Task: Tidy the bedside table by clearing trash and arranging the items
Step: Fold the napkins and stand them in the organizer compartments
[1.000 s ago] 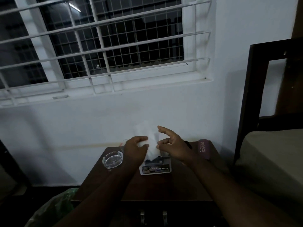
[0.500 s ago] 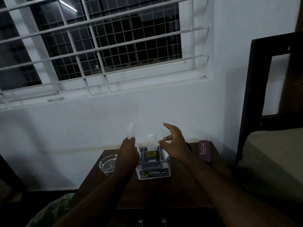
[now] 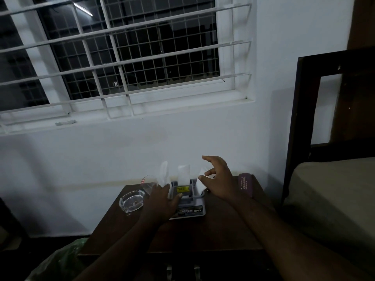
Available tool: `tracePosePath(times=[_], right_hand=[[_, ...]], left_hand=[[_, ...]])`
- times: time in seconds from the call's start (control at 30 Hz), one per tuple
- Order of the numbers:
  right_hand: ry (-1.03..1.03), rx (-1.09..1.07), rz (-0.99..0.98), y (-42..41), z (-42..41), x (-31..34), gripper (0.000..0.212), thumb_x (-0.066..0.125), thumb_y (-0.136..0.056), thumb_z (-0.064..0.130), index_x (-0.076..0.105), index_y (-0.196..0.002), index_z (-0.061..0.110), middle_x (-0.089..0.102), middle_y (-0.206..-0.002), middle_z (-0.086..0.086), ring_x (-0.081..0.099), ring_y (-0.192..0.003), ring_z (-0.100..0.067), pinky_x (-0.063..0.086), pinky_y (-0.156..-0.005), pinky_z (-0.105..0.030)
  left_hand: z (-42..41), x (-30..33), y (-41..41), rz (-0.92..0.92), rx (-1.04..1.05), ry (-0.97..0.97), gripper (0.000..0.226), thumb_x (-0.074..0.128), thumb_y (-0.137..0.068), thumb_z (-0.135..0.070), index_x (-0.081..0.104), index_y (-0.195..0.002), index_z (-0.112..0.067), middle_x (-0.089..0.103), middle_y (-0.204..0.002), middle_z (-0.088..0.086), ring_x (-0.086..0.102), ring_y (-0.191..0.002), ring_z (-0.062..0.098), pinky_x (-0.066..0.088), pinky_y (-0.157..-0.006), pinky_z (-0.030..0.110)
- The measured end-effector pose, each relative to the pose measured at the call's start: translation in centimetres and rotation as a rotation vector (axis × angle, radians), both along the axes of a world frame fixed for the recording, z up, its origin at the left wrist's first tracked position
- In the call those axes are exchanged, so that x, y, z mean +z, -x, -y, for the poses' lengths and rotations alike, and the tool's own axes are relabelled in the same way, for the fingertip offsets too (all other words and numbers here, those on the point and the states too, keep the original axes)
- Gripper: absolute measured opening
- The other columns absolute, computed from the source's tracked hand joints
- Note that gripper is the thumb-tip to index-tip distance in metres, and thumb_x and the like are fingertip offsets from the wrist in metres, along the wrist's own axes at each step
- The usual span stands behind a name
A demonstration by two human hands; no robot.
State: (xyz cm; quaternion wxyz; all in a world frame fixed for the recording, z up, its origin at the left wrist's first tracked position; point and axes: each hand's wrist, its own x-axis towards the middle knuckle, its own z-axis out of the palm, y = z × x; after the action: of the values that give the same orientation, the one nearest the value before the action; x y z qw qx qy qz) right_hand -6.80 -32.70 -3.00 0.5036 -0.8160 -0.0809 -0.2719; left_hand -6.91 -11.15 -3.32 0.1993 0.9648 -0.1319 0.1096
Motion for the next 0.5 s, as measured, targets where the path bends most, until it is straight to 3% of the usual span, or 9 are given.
tracePosePath(times=[0.1,0.23,0.37,0.43,0.5], right_hand=[[0.011,0.001,0.004,0.8,-0.1,0.2,0.058,0.073,-0.079,0.017,0.051,-0.130,0.031,0.044,-0.132,0.010,0.065,-0.088,-0.004,0.046,-0.069,-0.013],[0.004,-0.008,0.015,2.2,-0.5,0.7,0.056,0.073,-0.079,0.019,0.051,-0.129,0.032,0.044,-0.129,0.011,0.064,-0.088,-0.005,0.048,-0.069,-0.018],[0.005,-0.032,0.031,3.4,-0.7,0.9,0.056,0.073,-0.079,0.021,0.052,-0.130,0.030,0.044,-0.127,0.010,0.064,-0.087,-0.006,0.055,-0.073,-0.026],[0.006,-0.032,0.026,3.8,-0.7,0.7,0.055,0.073,-0.079,0.023,0.052,-0.129,0.031,0.043,-0.127,0.010,0.064,-0.086,-0.007,0.057,-0.075,-0.029],[0.024,-0.036,0.024,3.9,-0.5,0.6,0.055,0.073,-0.078,0.023,0.052,-0.128,0.032,0.043,-0.127,0.010,0.063,-0.086,-0.007,0.057,-0.077,-0.031]], left_hand=[[-0.8,0.0,0.6,0.009,-0.009,0.007,0.058,0.038,-0.080,-0.068,0.057,-0.114,-0.025,0.062,-0.114,0.004,0.052,-0.117,0.027,0.037,-0.101,0.046],[-0.4,1.6,2.0,-0.004,-0.077,0.012,0.066,0.047,-0.082,-0.059,0.048,-0.135,-0.020,0.055,-0.133,0.004,0.046,-0.127,0.023,0.029,-0.109,0.042],[0.9,2.8,2.3,-0.090,-0.119,-0.033,0.072,0.049,-0.079,-0.066,0.039,-0.137,-0.025,0.055,-0.136,0.002,0.048,-0.128,0.027,0.034,-0.106,0.047],[1.4,2.8,2.1,-0.155,-0.069,-0.116,0.074,0.051,-0.082,-0.066,0.032,-0.142,-0.027,0.047,-0.145,0.003,0.039,-0.135,0.031,0.026,-0.108,0.050],[1.2,2.4,1.2,-0.189,-0.006,-0.145,0.087,0.044,-0.073,-0.081,0.029,-0.142,-0.029,0.042,-0.148,0.006,0.032,-0.139,0.035,0.018,-0.110,0.058]])
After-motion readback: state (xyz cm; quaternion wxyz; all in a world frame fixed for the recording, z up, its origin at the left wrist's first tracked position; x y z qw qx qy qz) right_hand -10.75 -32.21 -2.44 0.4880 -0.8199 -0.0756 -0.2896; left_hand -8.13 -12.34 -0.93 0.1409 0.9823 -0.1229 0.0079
